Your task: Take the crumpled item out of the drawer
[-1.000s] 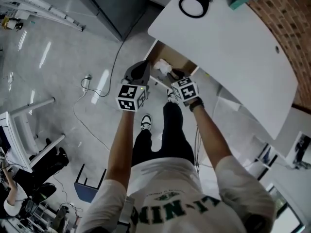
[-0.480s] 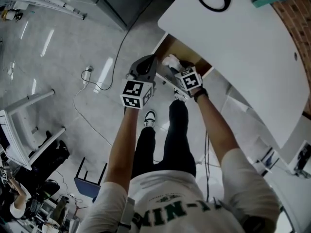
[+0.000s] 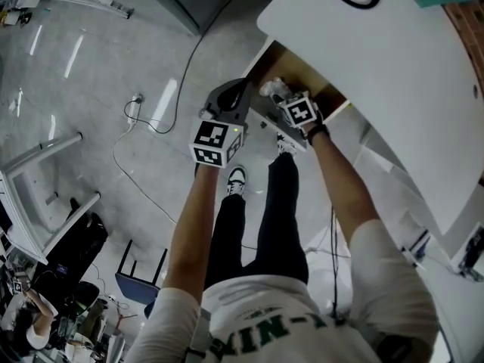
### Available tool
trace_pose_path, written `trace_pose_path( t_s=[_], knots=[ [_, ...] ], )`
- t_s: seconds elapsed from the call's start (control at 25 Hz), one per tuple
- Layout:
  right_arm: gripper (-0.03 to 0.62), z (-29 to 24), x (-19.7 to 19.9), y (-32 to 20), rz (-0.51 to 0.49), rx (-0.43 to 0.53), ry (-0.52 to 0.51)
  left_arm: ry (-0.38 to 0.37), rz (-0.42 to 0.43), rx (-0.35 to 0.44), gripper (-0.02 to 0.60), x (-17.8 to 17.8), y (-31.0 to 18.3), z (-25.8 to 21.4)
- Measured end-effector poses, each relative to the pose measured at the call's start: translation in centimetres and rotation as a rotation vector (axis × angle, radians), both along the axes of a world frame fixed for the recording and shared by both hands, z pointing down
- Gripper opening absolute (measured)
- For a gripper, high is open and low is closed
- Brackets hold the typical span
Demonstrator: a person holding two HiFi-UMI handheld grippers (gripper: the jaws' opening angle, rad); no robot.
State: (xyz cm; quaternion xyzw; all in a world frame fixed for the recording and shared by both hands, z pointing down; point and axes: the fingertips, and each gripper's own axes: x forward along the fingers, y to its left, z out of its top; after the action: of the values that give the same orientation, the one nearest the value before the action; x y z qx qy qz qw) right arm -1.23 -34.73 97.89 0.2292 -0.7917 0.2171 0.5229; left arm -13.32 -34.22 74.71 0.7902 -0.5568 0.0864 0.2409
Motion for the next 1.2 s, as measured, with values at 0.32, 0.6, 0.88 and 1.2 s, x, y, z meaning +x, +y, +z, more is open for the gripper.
trace_pose_path(
  t_s=[0.32,0.6,0.88,1.2],
  knots=[
    [0.136,1.0,0.2,0.2,-0.001,0.027,0.040,-0.006,-0.016,-0.023,-0.006,-0.9,1.3,0.9],
    [0.046,0.2,-0.1,0.1,0.029,0.028,0.027,-0.021,0.004,-0.037,-0.006,-0.5,1.6,1.0],
    [0.038,-3.7,0.2,-0.5,0.103,0.055,-0.018,-0.028,0.012,-0.029,-0.006,-0.2,1.2,-1.0],
    [0.038,-11.2,0.9,0.9,0.153,0.106,-0.059,-0.058,-0.021,0.026,-0.006,-1.4,1.8,-6.2]
  ],
)
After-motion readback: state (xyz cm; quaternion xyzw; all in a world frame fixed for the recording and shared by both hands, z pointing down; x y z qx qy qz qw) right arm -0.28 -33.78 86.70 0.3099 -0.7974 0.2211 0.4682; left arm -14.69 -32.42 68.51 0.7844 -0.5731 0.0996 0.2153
